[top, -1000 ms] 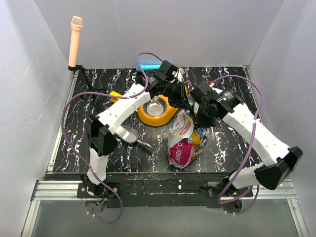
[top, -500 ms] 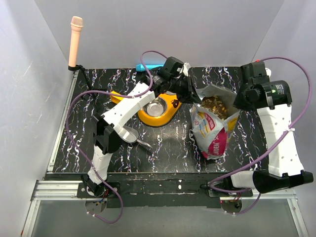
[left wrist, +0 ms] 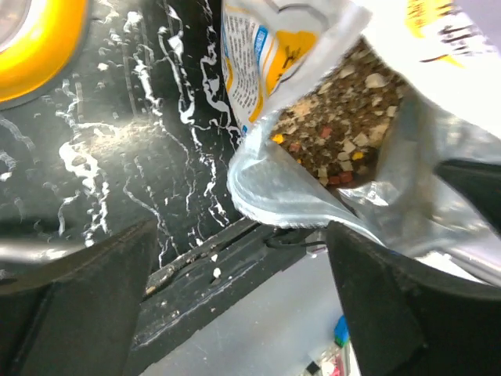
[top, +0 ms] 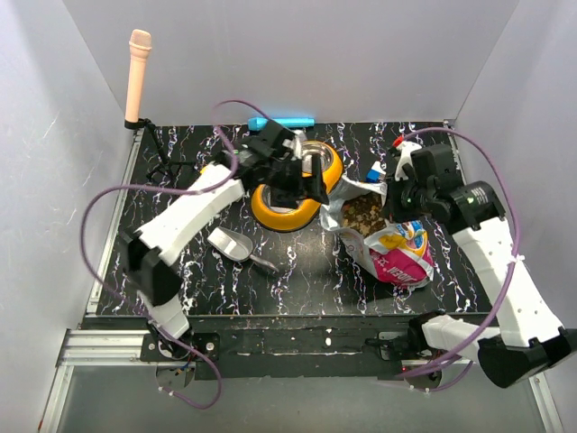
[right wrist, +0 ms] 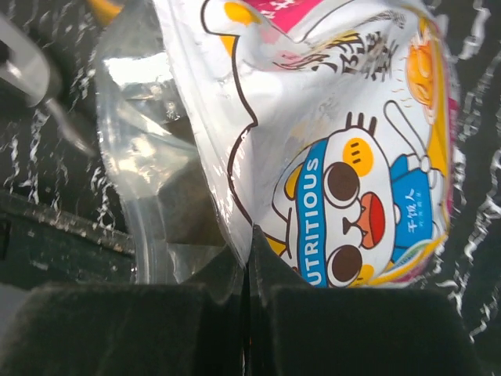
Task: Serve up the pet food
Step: Adjust the spatula at the center of the board.
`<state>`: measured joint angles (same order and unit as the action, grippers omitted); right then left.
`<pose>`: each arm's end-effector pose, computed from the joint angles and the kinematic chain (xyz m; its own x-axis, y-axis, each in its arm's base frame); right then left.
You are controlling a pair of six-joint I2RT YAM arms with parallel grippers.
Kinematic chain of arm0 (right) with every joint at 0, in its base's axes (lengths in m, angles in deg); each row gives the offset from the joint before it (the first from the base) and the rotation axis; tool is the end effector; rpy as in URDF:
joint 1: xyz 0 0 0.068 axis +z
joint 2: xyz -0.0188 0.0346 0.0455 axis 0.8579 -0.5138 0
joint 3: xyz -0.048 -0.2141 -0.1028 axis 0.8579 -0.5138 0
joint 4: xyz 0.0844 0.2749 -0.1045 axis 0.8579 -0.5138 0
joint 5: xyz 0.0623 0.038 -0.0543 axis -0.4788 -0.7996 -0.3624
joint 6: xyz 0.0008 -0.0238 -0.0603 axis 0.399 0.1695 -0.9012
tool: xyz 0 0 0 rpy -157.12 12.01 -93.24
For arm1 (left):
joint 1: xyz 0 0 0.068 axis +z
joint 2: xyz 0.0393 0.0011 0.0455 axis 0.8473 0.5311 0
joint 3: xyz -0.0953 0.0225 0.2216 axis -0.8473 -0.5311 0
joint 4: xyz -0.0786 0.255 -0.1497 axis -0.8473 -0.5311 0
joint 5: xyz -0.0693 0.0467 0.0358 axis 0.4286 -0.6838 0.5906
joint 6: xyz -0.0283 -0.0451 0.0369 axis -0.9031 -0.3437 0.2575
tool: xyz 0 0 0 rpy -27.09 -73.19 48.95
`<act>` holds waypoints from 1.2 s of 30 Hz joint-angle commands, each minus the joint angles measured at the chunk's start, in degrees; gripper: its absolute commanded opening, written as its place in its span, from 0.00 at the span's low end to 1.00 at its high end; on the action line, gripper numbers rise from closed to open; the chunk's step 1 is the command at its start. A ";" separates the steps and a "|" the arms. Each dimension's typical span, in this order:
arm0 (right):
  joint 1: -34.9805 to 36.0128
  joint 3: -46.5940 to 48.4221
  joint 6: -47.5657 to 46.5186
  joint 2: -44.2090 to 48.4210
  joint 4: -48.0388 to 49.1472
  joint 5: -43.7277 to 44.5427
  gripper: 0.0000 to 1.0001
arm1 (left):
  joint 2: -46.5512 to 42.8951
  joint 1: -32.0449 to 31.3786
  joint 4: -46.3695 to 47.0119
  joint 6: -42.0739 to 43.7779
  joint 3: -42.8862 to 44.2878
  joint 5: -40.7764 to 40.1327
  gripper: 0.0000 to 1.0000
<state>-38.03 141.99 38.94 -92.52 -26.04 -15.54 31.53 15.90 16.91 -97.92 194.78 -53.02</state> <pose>0.2564 0.0994 0.3819 -0.7213 -0.0748 -0.6886 -0.2355 0.9614 0.1423 0.3152 -0.3056 0.3096 -0.9470 0.0710 -0.3132 0.2456 0.7887 -0.5637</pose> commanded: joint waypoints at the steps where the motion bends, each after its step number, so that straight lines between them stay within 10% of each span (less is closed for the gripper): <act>1: 3.37 -4.68 -1.86 6.66 8.36 -12.06 0.01 | -18.26 1.85 -2.93 -3.09 -4.23 -9.65 0.98; 13: 4.25 -6.89 -1.25 8.16 6.60 -18.84 0.01 | -52.73 2.38 1.51 -45.56 -41.30 -27.25 0.98; 19: 4.52 -4.95 -0.02 8.07 6.43 -19.64 0.01 | -43.53 2.47 -2.07 -45.13 -45.36 -25.94 0.98; 36: 5.92 -2.23 0.68 9.04 6.51 -19.90 0.01 | -49.06 2.38 41.07 -64.19 -84.91 -32.70 0.89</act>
<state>-33.74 134.45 37.02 -85.63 -23.88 -26.88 -19.35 18.33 46.35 -158.05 112.79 -82.79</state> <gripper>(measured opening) 0.023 0.897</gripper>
